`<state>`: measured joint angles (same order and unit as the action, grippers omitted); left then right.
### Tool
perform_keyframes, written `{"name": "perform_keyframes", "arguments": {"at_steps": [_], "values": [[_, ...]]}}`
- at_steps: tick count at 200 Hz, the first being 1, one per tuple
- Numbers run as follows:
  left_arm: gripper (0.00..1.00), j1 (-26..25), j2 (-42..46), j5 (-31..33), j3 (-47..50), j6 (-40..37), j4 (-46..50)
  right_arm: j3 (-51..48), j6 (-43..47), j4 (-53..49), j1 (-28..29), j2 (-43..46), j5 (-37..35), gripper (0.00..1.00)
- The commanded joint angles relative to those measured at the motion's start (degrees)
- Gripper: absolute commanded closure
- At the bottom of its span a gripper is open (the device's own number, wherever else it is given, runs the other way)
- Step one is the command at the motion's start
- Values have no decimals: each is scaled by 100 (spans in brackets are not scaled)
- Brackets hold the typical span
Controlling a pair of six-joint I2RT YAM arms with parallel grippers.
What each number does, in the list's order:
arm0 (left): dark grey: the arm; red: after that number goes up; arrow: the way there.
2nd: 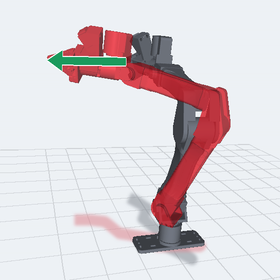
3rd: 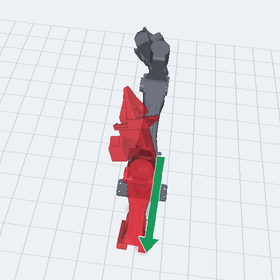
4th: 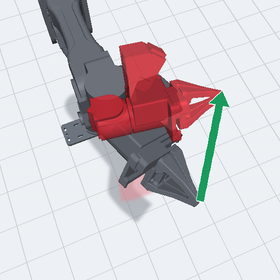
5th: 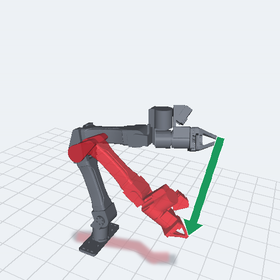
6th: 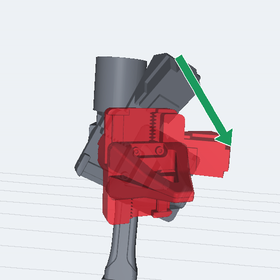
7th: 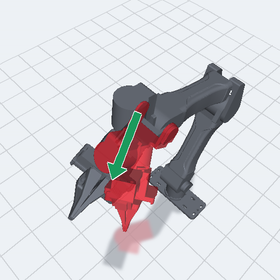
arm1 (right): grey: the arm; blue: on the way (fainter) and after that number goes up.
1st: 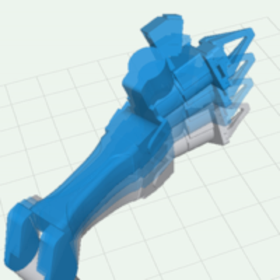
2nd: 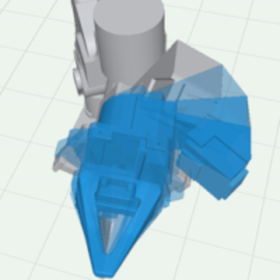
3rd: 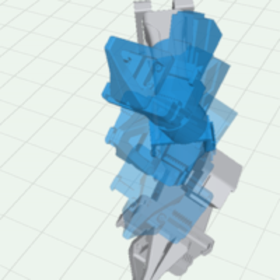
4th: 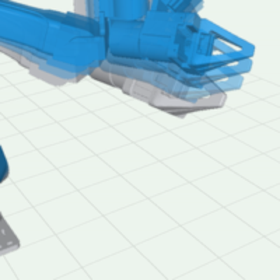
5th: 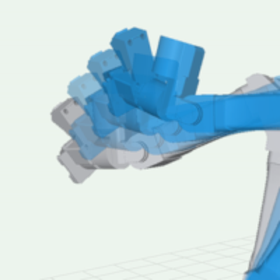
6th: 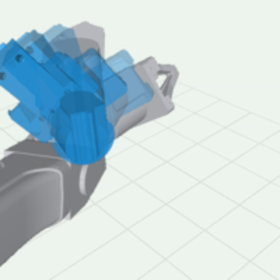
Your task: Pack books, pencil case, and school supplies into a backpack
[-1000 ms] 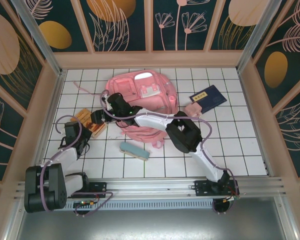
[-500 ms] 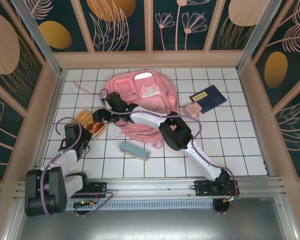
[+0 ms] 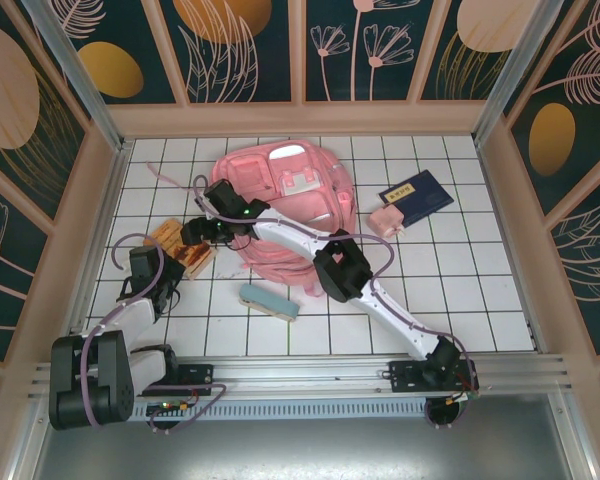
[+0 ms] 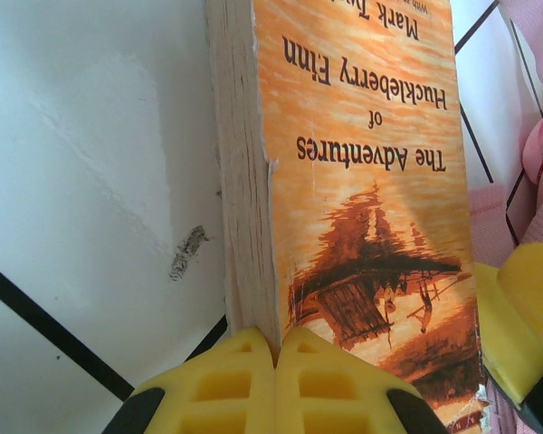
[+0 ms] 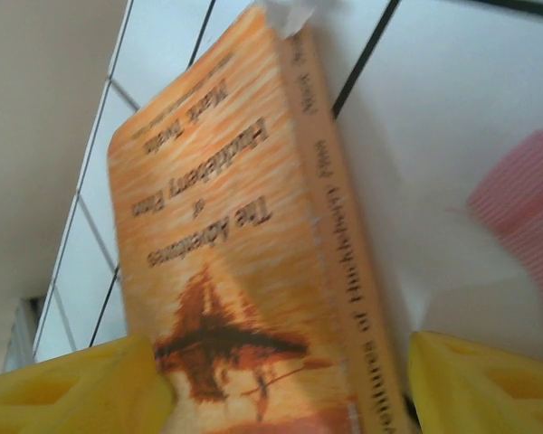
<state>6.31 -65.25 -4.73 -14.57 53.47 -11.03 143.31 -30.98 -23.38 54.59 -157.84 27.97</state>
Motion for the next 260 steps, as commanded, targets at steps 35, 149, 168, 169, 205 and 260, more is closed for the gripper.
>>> {"name": "perform_keyframes", "arguments": {"at_steps": [35, 149, 168, 169, 205, 260], "values": [[100, -9, -203, -273, 182, -109, 306, 559, 336, -290, 170, -238, 1499, 29], [100, -15, 189, -600, 253, -311, 139, 1269, 323, -627, 144, -423, 1581, 91], [98, -16, 426, -542, 223, -345, 275, 1436, 338, -725, 131, -423, 1458, 100], [97, -16, 439, -540, 220, -350, 284, 1450, 343, -727, 127, -423, 1453, 100], [46, -15, 1332, -401, -13, -378, 926, 2592, 409, -1279, 127, -639, 1183, 100], [17, -15, 2673, -328, -428, -262, 1557, 2903, 595, -1695, 78, -108, 703, 100]]}}
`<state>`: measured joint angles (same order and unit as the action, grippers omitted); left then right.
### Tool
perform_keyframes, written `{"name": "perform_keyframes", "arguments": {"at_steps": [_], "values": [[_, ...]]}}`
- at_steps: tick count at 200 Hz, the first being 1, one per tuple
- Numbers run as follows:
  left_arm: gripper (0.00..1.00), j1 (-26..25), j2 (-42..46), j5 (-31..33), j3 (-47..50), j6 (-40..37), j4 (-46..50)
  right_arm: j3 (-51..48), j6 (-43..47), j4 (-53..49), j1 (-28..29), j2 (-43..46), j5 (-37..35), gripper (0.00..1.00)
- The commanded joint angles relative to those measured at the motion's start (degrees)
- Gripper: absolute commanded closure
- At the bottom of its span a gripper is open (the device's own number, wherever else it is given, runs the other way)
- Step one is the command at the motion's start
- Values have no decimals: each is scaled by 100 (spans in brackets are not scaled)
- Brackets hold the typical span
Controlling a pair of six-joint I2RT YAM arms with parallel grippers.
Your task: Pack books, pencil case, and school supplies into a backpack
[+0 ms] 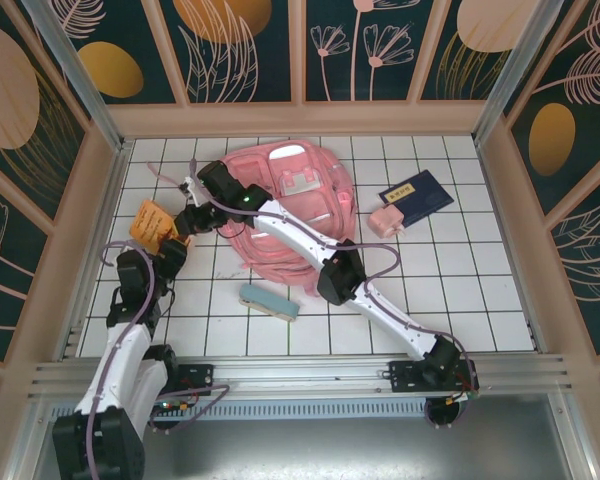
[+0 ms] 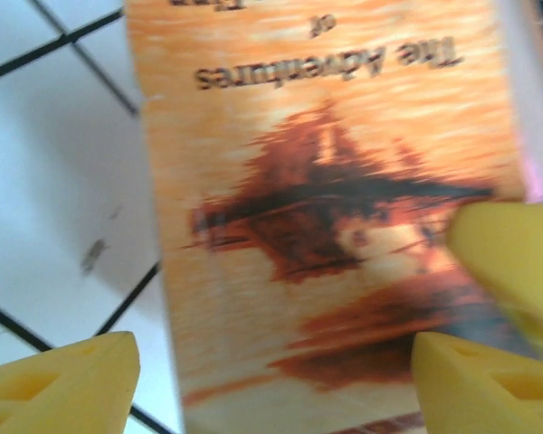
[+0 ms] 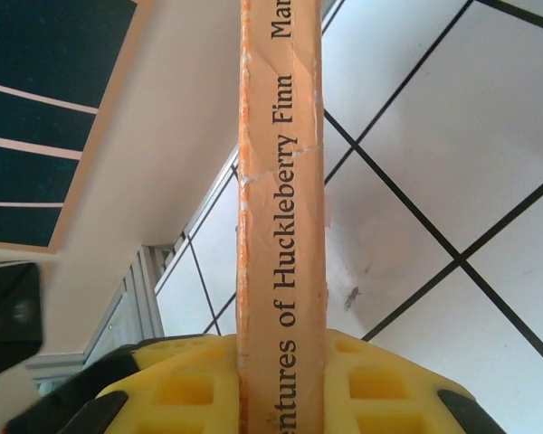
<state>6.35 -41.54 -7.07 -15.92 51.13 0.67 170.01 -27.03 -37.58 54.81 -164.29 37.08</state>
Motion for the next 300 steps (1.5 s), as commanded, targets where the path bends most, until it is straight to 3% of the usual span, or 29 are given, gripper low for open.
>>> {"name": "perform_keyframes", "arguments": {"at_steps": [1, 55, 118, 187, 240, 268, 283, 300], "values": [[16, -24, 308, -102, -304, -26, 389, 233, 207, -288, 61, 546, -223, 100], [7, -28, 317, -247, -864, -137, 700, 234, 340, -892, -46, 988, -470, 100], [7, -28, 272, -397, -1054, -163, 744, 235, 551, -2039, -508, 1778, -638, 100], [15, -351, -51, -462, -1106, -226, 437, -20, 720, -2864, -769, 2978, -1090, 100], [17, -629, -303, -506, -1038, -157, 131, -2098, 760, -2756, -1356, 4549, -960, 100], [19, -836, -454, -450, -1061, -182, -29, -3296, 852, -2510, -1368, 5381, -1153, 100], [20, -1006, -557, -364, -1137, -242, -67, -4646, 791, -1772, -1396, 6190, -1220, 100], [23, -1220, -715, -251, -1265, -349, -57, -6738, 438, -173, -1675, 7377, -815, 100]]}}
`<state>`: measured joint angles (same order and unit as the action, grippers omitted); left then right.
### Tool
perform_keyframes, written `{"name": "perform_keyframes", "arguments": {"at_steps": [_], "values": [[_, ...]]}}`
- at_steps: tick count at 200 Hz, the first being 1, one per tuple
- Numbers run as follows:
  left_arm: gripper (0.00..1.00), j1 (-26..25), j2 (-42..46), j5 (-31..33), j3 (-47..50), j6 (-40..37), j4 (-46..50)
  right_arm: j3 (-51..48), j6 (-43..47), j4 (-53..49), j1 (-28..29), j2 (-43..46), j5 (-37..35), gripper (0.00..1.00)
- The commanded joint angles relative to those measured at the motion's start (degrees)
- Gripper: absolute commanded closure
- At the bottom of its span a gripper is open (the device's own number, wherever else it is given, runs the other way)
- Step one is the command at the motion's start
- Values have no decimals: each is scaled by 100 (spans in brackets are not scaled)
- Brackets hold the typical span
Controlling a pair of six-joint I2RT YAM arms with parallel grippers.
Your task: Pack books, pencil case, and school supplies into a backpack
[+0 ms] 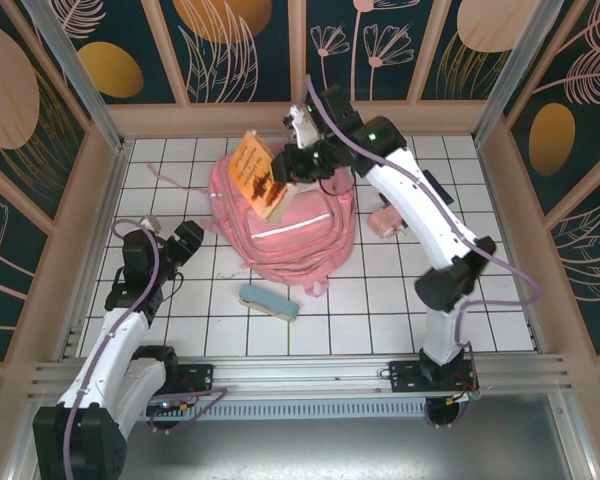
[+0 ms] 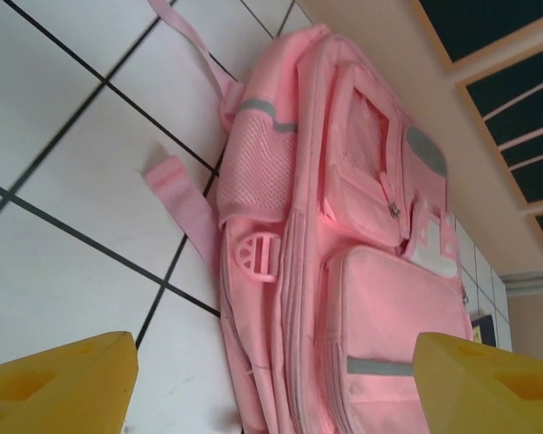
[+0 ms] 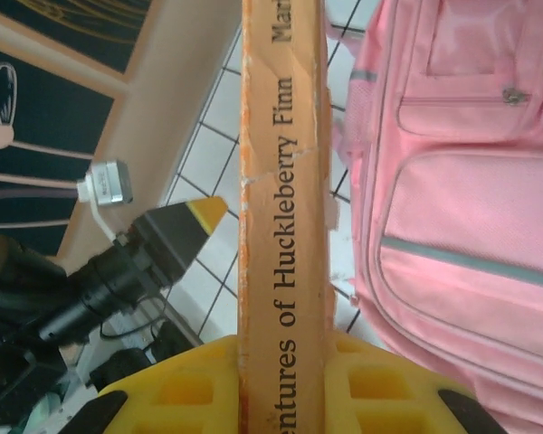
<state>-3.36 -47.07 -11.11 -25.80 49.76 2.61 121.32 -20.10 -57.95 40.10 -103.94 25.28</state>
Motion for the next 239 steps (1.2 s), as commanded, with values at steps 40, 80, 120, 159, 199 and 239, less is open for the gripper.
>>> {"name": "perform_keyframes", "arguments": {"at_steps": [40, 80, 120, 159, 199, 239], "values": [[27, -1071, -653, 752, -793, -596, -71, -5177, -1097, 4320, -1241, 3248, 1322, 100], [34, -2412, -1723, 1447, -1609, -1153, 105, -7473, -1682, 5787, -2343, 4560, 2040, 100], [42, -3576, -2788, 1965, -2338, -1873, 409, -9018, -2206, 6463, -3591, 5744, 2664, 100], [45, -4364, -3571, 1968, -2797, -2530, 494, -10048, -2833, 7006, -4428, 6545, 3195, 100], [48, -4905, -4387, 2360, -3282, -2942, 818, -10330, -3011, 6976, -4757, 7013, 3395, 100], [47, -5104, -4821, 2301, -3501, -3132, 848, -10381, -3061, 6985, -4786, 7072, 3440, 100]]}}
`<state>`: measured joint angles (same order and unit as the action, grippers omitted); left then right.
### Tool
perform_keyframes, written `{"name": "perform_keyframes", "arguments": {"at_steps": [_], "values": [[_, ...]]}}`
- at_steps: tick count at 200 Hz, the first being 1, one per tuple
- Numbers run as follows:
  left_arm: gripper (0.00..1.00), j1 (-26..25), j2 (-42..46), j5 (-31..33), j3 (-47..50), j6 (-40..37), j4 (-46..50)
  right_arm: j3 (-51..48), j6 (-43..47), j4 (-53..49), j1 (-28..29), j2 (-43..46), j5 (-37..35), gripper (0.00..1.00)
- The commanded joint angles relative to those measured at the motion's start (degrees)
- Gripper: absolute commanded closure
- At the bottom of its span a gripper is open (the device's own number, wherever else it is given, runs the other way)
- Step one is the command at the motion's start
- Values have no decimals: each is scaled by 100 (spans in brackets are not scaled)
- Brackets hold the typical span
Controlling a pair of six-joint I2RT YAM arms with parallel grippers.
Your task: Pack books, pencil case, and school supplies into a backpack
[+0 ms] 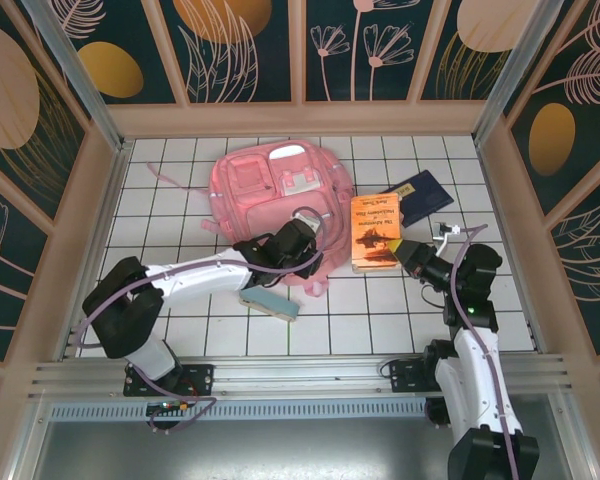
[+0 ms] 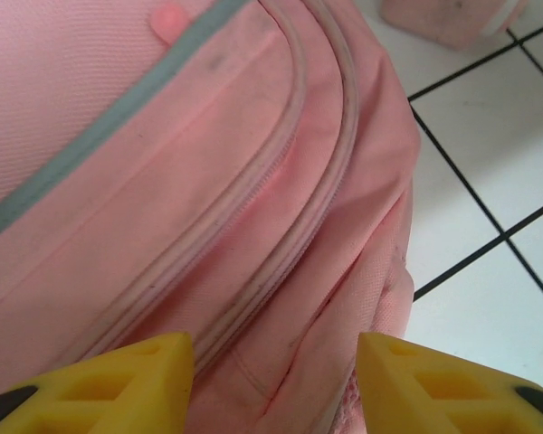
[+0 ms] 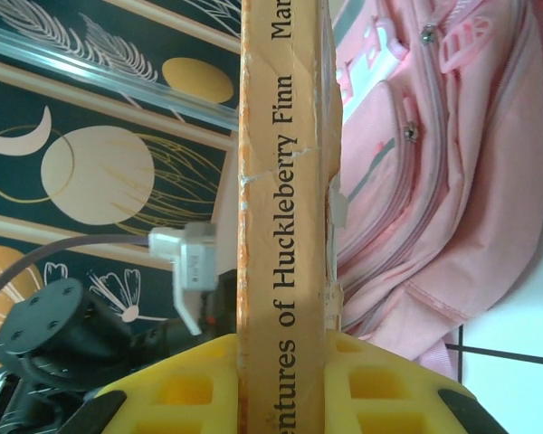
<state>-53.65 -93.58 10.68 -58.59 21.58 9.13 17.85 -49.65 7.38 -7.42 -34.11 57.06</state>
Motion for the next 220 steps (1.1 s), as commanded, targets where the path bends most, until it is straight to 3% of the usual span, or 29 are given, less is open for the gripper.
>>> {"name": "perform_keyframes", "arguments": {"at_steps": [1, 50, 72, 96, 115, 181, 220], "values": [[47, -75, -174, 120, -227, -318, 196, -35, -102, 455, -37, 88, 262, 100], [50, -102, -716, 447, -370, -461, 309, -120, -268, 660, -38, 80, 323, 100], [63, -102, -811, 542, -432, -480, 353, -149, -290, 689, -40, 89, 328, 100], [90, -101, -713, 723, -476, -442, 353, -223, -382, 819, -35, 92, 354, 100], [100, -95, -530, 1073, -575, -287, 441, -317, -496, 972, -34, 93, 375, 100], [100, -97, 282, 2057, -1307, 41, 711, -985, -1371, 2176, 124, 205, 518, 100], [100, -99, 446, 2392, -1796, -119, 663, -1292, -1616, 2892, 1103, -92, -226, 100]]}}
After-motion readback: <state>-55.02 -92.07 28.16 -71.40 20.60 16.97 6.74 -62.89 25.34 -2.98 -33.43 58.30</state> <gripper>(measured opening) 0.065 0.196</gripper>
